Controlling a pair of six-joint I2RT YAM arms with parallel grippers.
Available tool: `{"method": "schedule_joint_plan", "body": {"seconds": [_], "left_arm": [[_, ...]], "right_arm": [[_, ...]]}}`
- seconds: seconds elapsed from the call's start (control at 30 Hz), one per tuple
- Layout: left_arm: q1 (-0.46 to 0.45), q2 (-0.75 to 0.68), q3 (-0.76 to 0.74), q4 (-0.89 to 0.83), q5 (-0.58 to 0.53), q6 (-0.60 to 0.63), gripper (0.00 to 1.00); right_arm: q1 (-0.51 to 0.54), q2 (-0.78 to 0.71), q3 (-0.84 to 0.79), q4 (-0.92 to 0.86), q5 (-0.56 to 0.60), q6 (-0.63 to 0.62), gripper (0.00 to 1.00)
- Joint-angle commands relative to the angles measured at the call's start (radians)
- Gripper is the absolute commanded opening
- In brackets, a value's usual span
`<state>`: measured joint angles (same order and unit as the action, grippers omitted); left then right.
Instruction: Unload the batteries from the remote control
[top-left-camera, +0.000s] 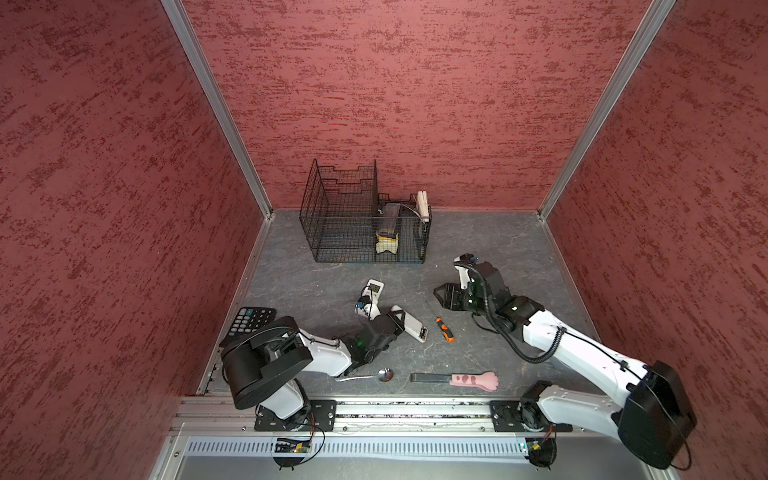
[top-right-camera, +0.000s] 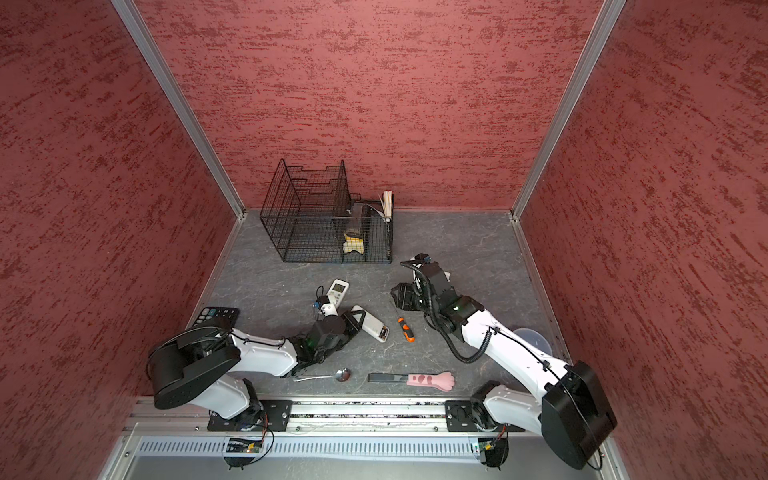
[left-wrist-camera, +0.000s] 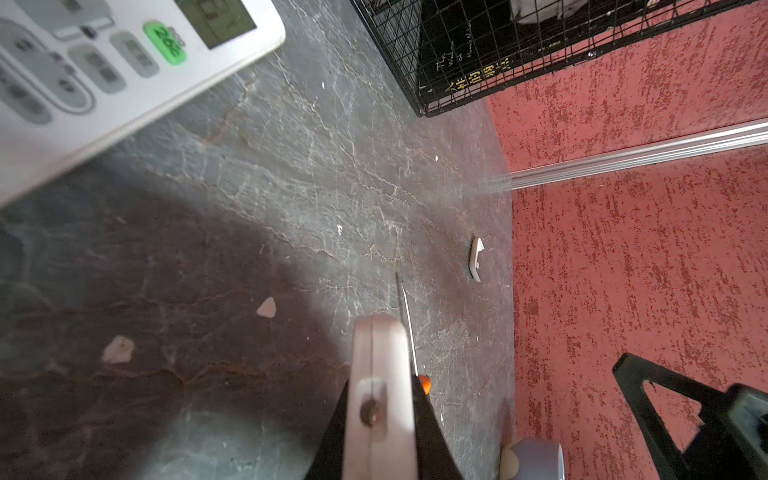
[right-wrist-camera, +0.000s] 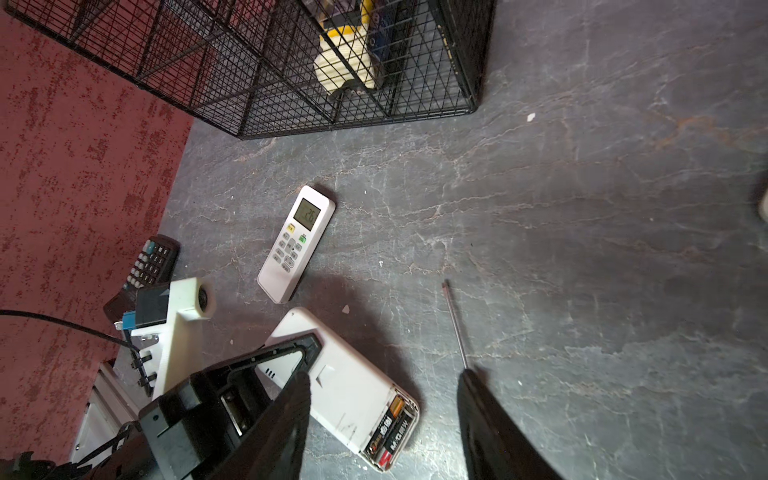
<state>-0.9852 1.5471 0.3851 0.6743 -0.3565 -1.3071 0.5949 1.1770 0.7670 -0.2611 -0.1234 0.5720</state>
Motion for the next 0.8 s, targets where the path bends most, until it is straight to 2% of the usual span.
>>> {"method": "schedule_joint_plan", "body": {"seconds": [0.0, 0.17, 0.43, 0.77], "left_arm": [[-0.017, 0.001, 0.021, 0.017, -0.041, -0.015, 0.04], [-0.046, -0.014, 0.007, -0.017, -0.076, -0.03, 0.14], [-0.085, -0.022, -0.002, -0.054, -0.12, -0.058, 0.2], [-0.124, -0.043, -0.007, -0.121, -0.168, -0.093, 0.36]], "right_arm": [[0.005, -0.016, -0.023, 0.034, 0.013, 0.009, 0.58], [0.004, -0.024, -0.037, 0.04, 0.011, 0.016, 0.58], [0.004, -0.058, -0.054, 0.039, 0.016, 0.017, 0.58], [0.004, -0.097, -0.078, 0.034, 0.025, 0.025, 0.58]]}}
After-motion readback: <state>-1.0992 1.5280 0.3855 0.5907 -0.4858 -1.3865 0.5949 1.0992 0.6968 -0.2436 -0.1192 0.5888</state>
